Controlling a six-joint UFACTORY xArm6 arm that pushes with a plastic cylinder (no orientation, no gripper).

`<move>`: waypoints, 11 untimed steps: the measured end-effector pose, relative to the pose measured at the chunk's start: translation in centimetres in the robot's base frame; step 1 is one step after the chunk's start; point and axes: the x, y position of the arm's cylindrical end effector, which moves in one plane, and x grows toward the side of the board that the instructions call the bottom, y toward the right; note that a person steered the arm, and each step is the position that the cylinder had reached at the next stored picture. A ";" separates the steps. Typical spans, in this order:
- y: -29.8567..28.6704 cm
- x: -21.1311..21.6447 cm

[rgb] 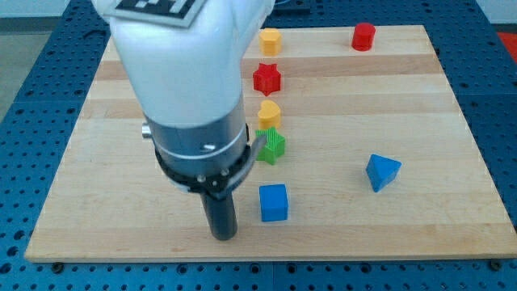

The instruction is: Point your arm at the blue triangle

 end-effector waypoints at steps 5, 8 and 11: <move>24.1 -1.6; 26.9 -7.9; 23.4 -5.7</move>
